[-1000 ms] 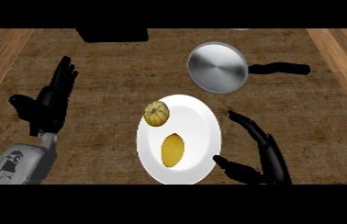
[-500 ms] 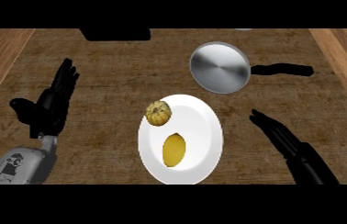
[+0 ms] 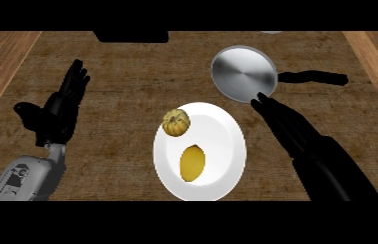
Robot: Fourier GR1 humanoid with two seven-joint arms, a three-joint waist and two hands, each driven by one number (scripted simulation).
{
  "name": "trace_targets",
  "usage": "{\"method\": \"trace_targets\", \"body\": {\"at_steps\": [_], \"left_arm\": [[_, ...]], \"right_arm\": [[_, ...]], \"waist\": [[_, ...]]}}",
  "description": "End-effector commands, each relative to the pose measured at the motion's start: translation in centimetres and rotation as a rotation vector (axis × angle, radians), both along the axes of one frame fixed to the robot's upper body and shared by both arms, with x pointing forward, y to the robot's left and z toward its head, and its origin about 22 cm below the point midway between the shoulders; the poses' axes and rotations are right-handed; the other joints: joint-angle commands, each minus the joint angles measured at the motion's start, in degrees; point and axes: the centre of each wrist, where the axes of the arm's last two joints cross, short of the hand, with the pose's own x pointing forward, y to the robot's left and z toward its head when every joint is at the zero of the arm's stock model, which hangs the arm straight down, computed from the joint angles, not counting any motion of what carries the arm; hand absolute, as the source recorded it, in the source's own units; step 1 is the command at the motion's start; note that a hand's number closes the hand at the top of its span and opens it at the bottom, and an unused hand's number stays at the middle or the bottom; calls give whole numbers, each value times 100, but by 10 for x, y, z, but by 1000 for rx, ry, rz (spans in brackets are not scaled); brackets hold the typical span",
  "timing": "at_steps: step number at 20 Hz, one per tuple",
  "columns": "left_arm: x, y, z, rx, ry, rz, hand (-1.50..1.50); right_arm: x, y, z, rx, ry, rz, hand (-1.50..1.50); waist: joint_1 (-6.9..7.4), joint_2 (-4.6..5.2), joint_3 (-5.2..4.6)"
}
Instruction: Pick the lemon from the plate and place it in the pan
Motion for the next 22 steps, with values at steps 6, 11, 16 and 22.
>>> {"method": "trace_targets", "body": {"at_steps": [6, 11, 16, 22], "left_arm": [[-6, 7, 3, -11, 5, -1, 0], [12, 11, -6, -11, -5, 0, 0], [9, 3, -6, -10, -20, 8, 0], [3, 11, -10, -6, 3, 7, 0]], "right_arm": [[18, 69, 0, 50, 124, 123, -150], [5, 98, -6, -24, 140, 125, -150], [18, 92, -10, -36, 207, 26, -150], [28, 93, -41, -82, 223, -46, -150]], "waist": [[-10, 4, 15], [-59, 7, 12], [-72, 7, 13], [-66, 8, 15]]}}
